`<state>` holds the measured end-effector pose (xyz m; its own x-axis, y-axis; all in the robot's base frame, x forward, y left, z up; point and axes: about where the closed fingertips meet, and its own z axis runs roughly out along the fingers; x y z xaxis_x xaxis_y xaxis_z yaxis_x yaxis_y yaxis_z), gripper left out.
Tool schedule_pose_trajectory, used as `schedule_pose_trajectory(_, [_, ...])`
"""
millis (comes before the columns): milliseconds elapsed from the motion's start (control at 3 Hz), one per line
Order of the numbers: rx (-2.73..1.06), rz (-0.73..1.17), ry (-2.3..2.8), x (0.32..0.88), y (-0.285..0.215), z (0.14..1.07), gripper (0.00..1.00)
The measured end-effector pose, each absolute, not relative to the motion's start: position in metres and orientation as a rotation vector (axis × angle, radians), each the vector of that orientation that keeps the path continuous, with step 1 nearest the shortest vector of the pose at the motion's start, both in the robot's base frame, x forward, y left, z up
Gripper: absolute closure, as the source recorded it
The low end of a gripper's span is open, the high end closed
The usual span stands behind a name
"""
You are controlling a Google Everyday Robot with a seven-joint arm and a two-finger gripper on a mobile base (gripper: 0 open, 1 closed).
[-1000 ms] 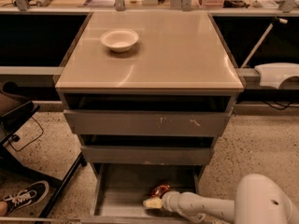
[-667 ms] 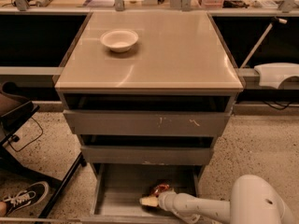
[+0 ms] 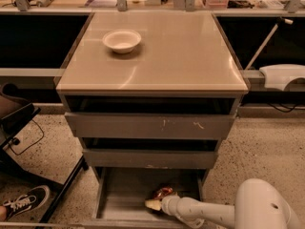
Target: Pick coke can from bottom drawer and place on counter
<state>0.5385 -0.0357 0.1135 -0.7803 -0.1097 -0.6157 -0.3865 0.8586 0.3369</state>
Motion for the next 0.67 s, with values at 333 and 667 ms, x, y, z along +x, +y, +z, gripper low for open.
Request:
schedule_pose_trajectory(333, [-0.359, 0.607, 2.427, 0.5385, -0.0357, 0.1135, 0.42])
schedule_pose_trajectory(667, [-0.359, 0.607, 2.427, 0.5386, -0.0361, 0.1148, 0.65])
